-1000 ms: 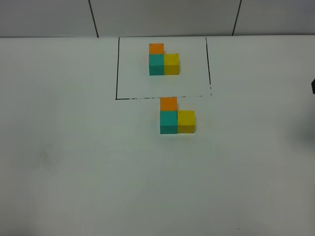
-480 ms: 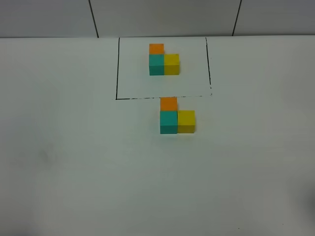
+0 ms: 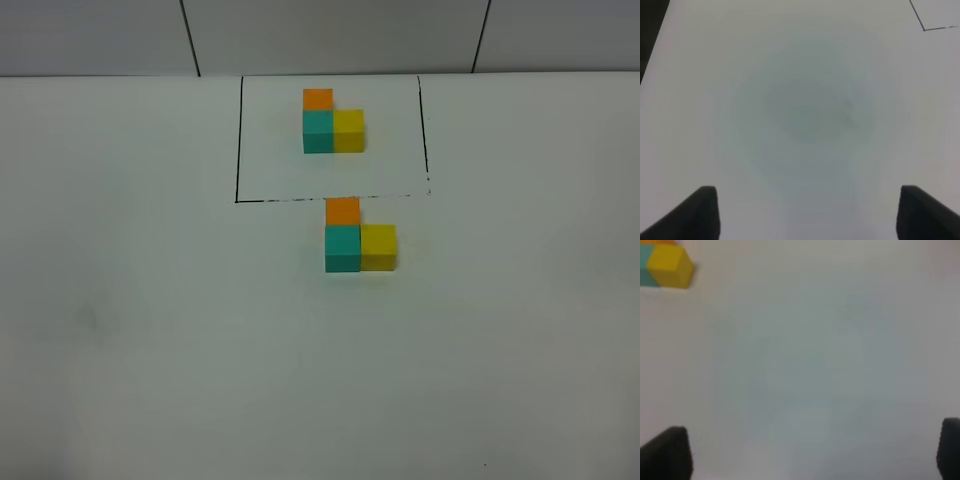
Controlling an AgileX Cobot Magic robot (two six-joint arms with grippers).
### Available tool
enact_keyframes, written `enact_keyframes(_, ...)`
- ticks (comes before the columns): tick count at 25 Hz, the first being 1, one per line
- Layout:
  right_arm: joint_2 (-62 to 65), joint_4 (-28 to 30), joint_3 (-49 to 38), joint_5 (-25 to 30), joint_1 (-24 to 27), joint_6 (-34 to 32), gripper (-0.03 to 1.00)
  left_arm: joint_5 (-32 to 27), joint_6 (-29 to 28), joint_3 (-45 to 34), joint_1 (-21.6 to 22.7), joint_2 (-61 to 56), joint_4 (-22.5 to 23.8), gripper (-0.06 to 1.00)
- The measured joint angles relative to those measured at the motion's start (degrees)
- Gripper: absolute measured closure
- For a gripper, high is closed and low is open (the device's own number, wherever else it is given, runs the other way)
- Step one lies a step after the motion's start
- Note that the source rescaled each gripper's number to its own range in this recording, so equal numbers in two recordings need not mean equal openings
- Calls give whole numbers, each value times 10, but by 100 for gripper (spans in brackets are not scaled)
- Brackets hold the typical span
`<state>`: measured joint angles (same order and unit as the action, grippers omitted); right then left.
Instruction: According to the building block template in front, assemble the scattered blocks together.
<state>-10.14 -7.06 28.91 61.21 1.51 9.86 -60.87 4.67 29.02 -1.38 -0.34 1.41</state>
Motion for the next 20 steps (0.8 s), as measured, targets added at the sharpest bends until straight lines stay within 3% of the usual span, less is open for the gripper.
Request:
enact_keyframes(7,93,-1,0,0,0,0,-3,0,0,0,0,0,0,29)
enact_keyframes(20,95,8,0,1,0,-20,-3,1,0,0,0,1,0,29)
